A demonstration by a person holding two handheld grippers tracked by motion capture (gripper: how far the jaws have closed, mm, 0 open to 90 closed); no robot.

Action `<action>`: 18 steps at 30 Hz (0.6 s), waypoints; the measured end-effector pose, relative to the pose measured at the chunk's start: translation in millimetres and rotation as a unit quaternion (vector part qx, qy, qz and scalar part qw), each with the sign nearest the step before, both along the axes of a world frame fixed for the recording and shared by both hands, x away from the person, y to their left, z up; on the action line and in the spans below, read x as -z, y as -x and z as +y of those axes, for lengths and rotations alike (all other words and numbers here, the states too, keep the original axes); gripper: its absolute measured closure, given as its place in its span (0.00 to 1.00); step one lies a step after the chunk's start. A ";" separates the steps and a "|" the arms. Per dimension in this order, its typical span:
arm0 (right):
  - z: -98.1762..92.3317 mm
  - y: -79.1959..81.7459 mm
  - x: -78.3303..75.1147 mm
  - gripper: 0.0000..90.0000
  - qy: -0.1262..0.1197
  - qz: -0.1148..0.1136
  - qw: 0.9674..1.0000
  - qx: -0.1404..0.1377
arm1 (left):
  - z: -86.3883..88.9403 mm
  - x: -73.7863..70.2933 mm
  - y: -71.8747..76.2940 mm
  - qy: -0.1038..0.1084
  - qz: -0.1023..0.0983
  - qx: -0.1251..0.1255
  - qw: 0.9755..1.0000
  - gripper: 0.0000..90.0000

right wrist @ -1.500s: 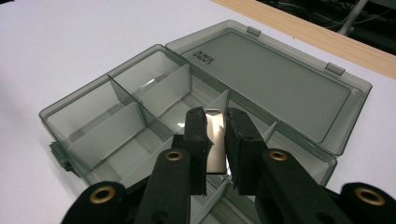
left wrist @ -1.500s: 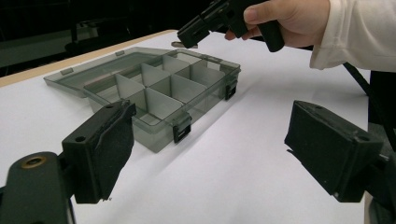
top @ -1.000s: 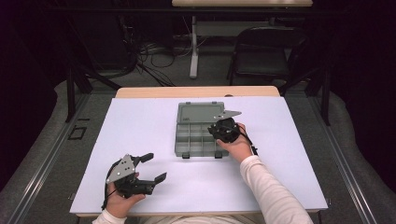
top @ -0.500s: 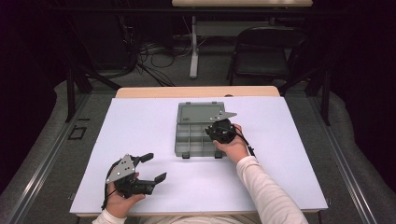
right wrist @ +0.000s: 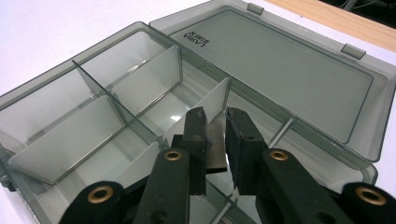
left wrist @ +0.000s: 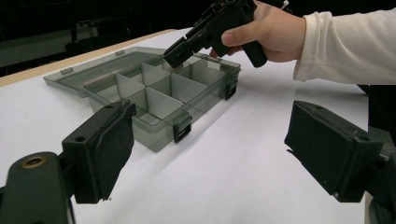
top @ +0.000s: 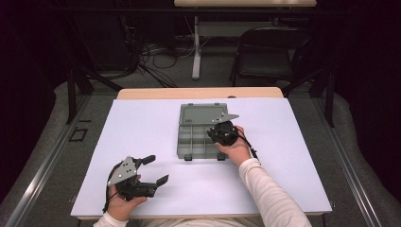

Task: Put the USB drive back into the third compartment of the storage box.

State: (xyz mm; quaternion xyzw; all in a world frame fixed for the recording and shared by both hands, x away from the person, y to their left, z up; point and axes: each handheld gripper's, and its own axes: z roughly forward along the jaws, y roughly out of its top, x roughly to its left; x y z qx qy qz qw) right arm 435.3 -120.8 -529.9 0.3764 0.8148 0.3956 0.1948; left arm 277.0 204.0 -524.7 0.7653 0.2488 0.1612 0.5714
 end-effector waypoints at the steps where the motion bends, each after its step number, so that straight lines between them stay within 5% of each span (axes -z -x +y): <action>1: 0.1 0.2 -0.3 0.87 -0.002 0.001 1.000 0.000 | 0.0 0.0 0.0 0.000 0.000 0.000 1.000 0.17; 18: -1.2 4.6 -6.6 0.65 -0.021 -0.006 1.000 -0.004 | 0.8 1.0 -2.3 -0.001 0.005 -0.005 1.000 0.17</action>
